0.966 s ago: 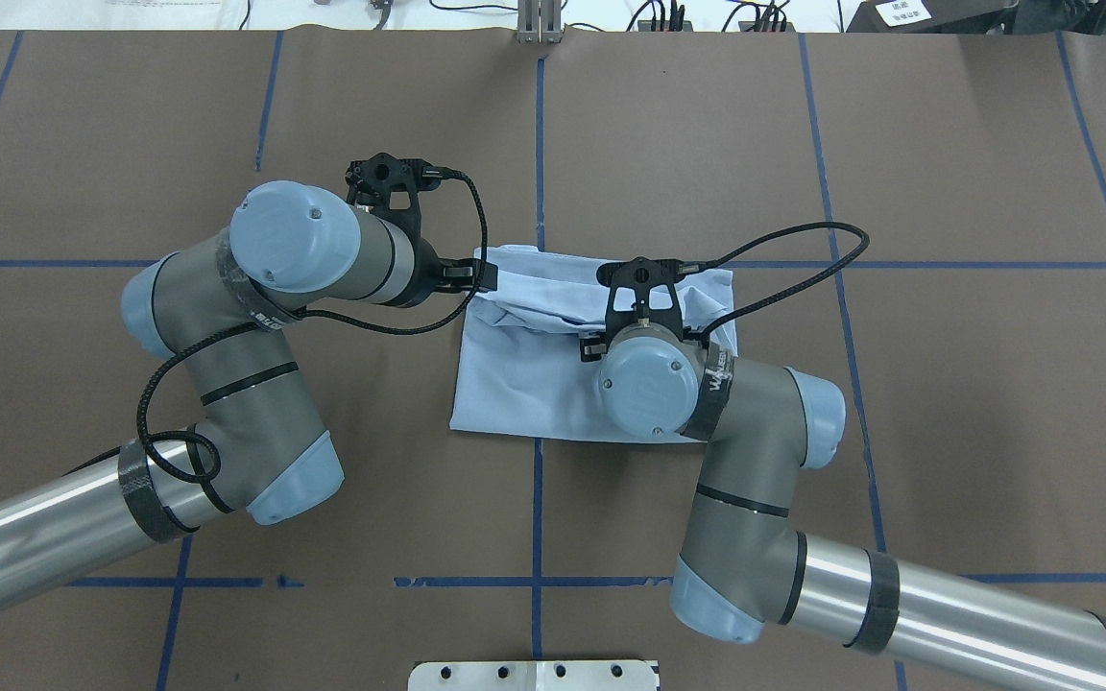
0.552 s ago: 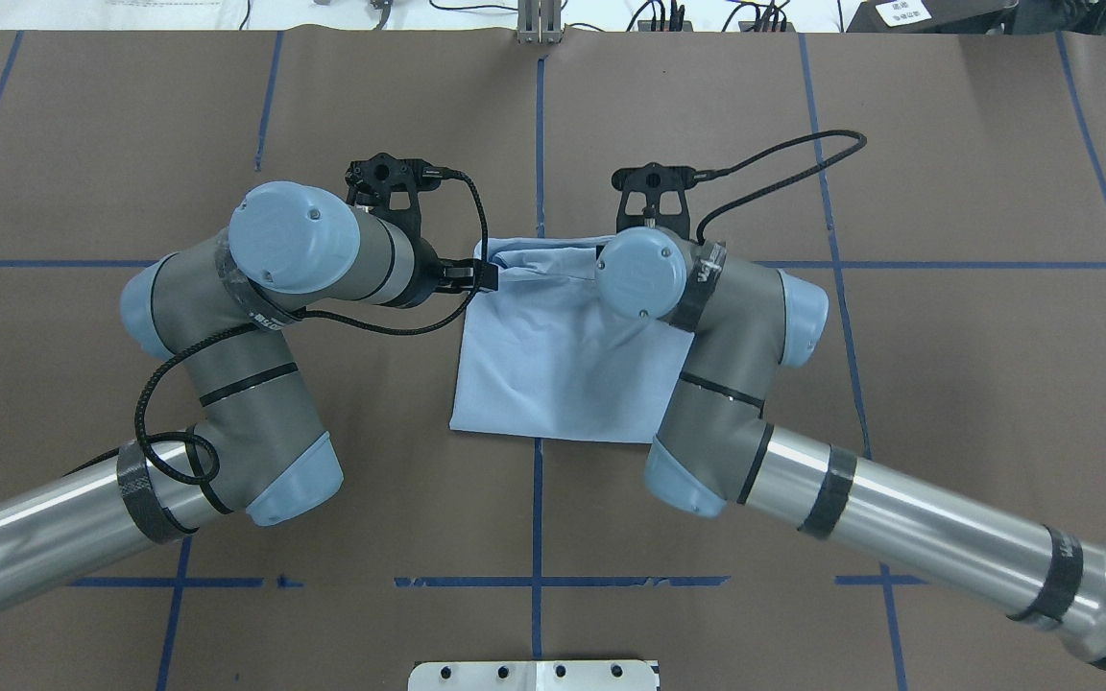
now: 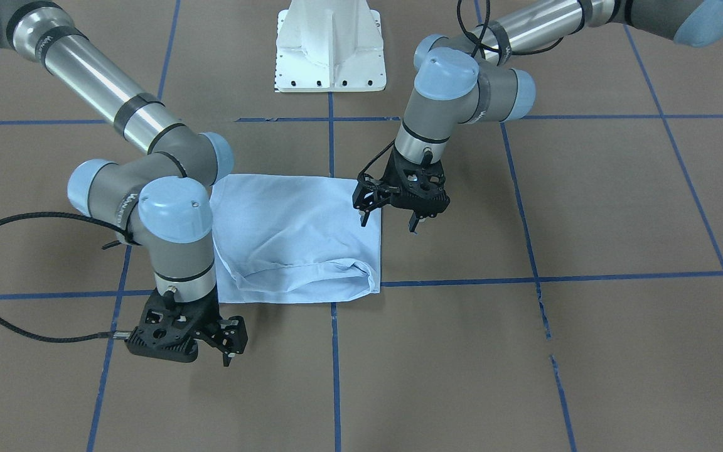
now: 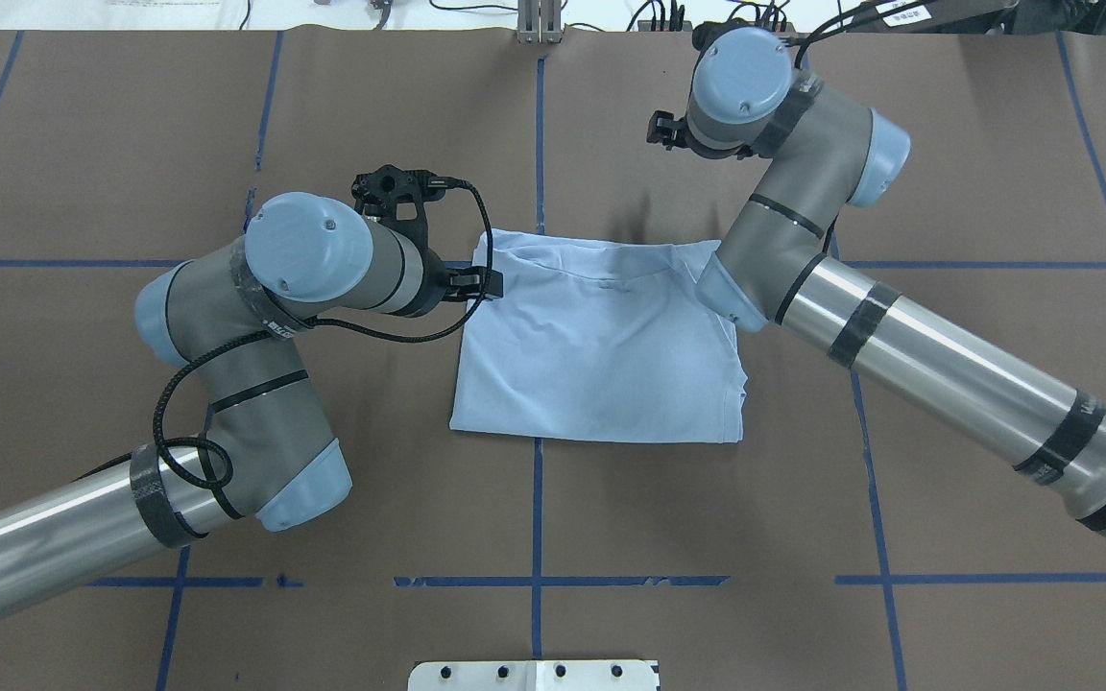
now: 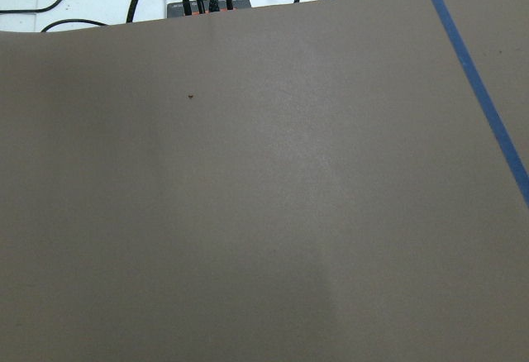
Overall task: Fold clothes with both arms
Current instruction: 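Open the right gripper and raise it away while the left releases the shirt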
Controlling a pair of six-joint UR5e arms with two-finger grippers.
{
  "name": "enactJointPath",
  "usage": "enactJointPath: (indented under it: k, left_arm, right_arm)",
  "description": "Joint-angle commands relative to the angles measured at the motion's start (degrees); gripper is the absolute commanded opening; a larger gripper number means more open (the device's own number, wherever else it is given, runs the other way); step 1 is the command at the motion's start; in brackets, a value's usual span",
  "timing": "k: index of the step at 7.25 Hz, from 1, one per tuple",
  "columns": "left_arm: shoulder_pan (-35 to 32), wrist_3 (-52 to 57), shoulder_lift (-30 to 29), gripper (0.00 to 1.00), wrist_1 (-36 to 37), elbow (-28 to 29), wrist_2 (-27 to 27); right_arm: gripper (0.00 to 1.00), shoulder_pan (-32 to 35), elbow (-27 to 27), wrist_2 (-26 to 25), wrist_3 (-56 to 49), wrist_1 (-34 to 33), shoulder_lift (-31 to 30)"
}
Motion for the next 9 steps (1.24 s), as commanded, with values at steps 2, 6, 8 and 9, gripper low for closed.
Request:
enactJointPath:
  k: [2,6,8,9]
  left_arm:
    - [1.0,-3.8,-7.0,1.00,0.1,9.6,0.5]
    - [1.2,-4.2,-12.8,1.00,0.0,18.9,0.7]
    - [1.2,-3.1,-14.4,1.00,-0.1,23.0,3.6]
    - [-0.6,-0.4,-14.5,1.00,-0.1,23.1,4.0]
  right_arm:
    - [1.00,1.2,3.6,3.7,-0.8,0.2,-1.3]
    - [1.00,1.1,4.4,3.6,-0.8,0.3,-2.3]
    - [1.00,1.0,4.4,3.6,-0.8,0.4,-2.6]
    - [1.00,1.1,4.4,3.7,-0.8,0.4,-2.7]
